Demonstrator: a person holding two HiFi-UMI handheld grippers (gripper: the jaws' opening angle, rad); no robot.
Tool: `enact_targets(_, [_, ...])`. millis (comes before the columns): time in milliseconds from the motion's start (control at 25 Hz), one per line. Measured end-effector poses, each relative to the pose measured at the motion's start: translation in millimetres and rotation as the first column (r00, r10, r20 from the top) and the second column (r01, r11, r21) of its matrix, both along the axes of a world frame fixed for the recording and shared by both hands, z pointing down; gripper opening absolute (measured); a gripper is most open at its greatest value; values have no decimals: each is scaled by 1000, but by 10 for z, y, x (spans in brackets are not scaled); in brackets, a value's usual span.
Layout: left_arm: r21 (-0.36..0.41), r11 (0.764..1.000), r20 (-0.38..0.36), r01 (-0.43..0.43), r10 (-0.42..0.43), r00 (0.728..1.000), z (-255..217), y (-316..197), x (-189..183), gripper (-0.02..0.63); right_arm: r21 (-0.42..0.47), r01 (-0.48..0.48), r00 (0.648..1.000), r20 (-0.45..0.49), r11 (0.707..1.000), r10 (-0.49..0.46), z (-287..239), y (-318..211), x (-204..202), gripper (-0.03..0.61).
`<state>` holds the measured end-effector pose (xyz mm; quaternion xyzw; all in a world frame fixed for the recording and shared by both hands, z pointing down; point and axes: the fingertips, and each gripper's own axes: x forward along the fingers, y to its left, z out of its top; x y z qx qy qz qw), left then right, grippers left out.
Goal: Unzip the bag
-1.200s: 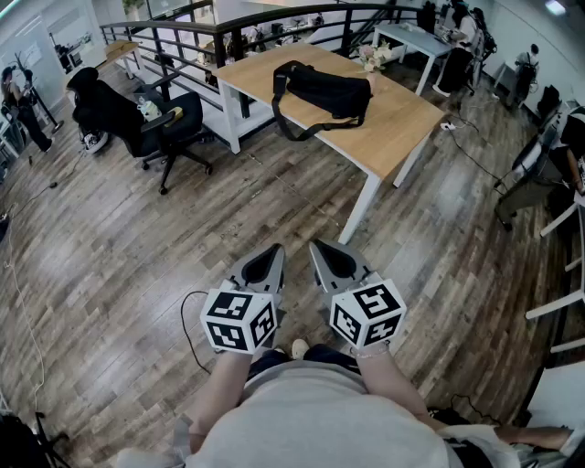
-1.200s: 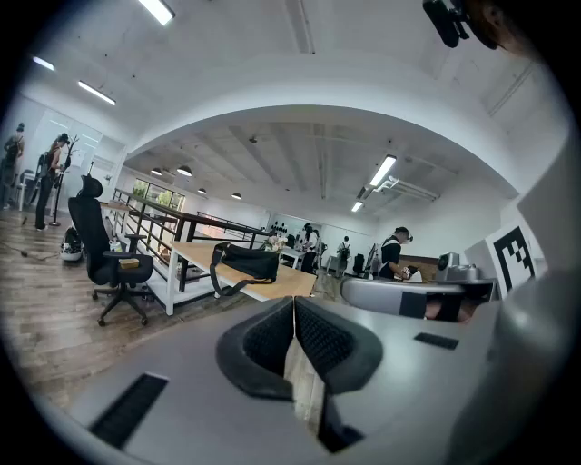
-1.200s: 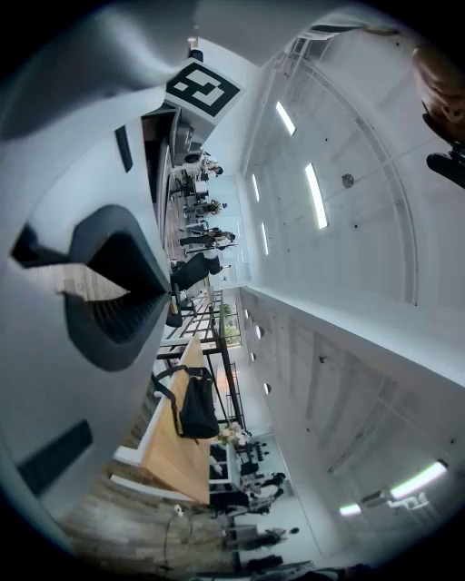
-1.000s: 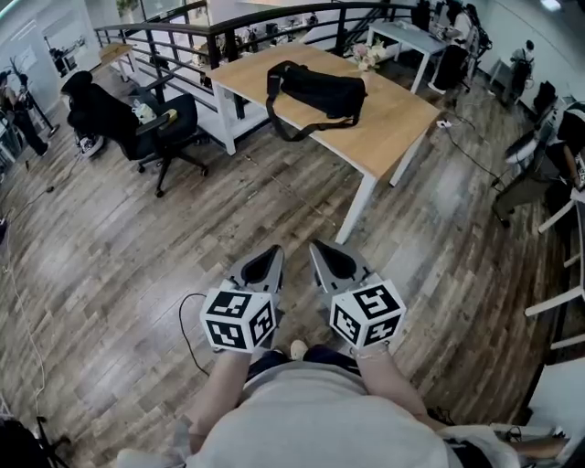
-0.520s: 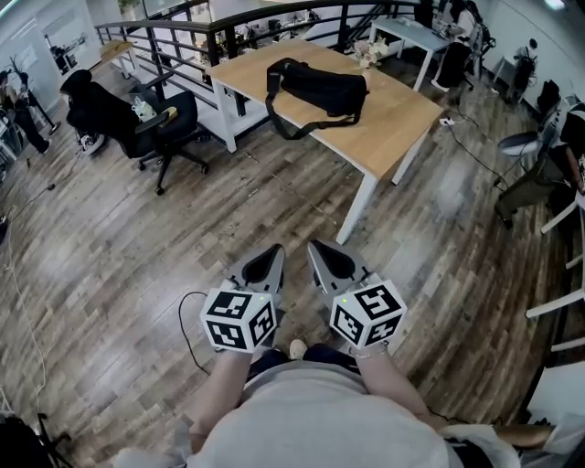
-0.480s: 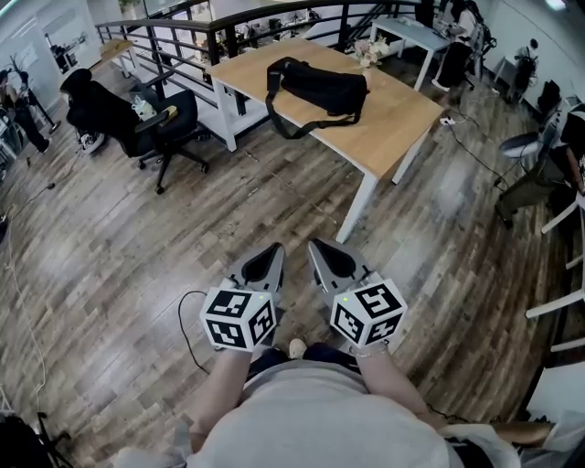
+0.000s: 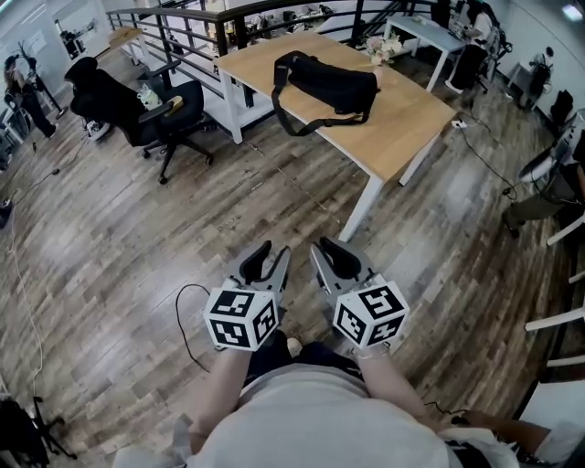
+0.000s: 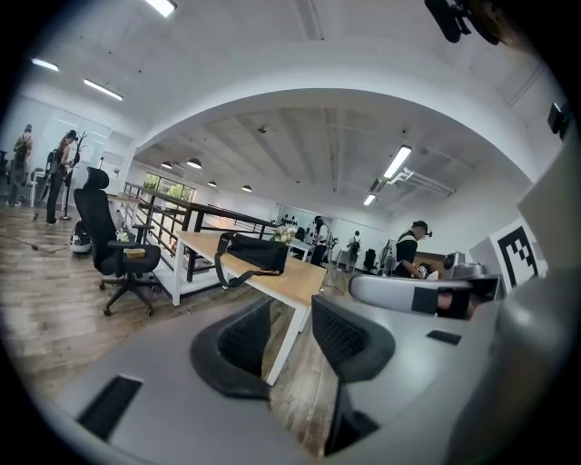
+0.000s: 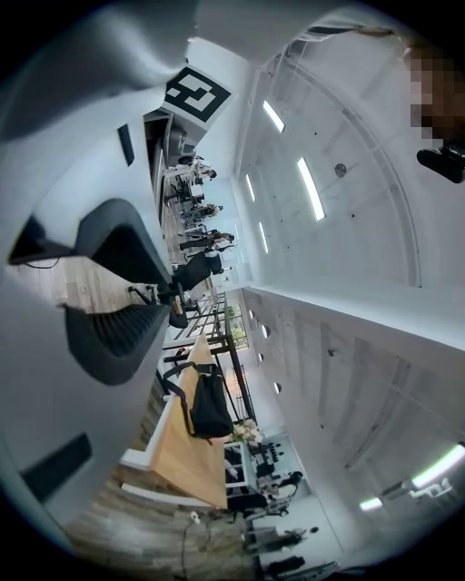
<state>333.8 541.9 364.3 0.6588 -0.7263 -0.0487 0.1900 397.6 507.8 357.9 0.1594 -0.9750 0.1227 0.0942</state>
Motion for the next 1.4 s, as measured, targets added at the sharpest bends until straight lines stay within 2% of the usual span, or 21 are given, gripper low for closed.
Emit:
enact_targets(280, [-46, 999, -31, -28, 27, 999, 205, -226, -169, 138, -17, -7, 999, -39, 1000, 6, 202, -230, -204, 107])
enact_targets(440, [-42, 998, -49, -44, 42, 998, 296, -455, -399, 138, -23, -18, 999, -51, 1000, 17, 298, -422, -420, 123])
enact_targets(720, [-14, 997, -43, -71, 70, 997, 148, -1070, -1194, 138, 6, -51, 997, -62, 999, 52, 202, -1014, -1150, 164])
enact_targets(1040, [8, 994, -19, -110, 110, 994, -13, -1652, -2098, 137, 14, -87, 995, -51, 996, 88, 116, -1535, -2045, 176])
enact_targets(1200, [8, 991, -21, -136, 136, 990, 9, -1850, -2411, 137, 13, -113, 992, -59, 994, 113, 149, -1716, -2337, 179])
enact_targets(1400, [-12, 988, -50, -152, 152, 987, 147, -1977, -2635, 137, -5, -137, 987, -81, 991, 136, 238, -1842, -2505, 181])
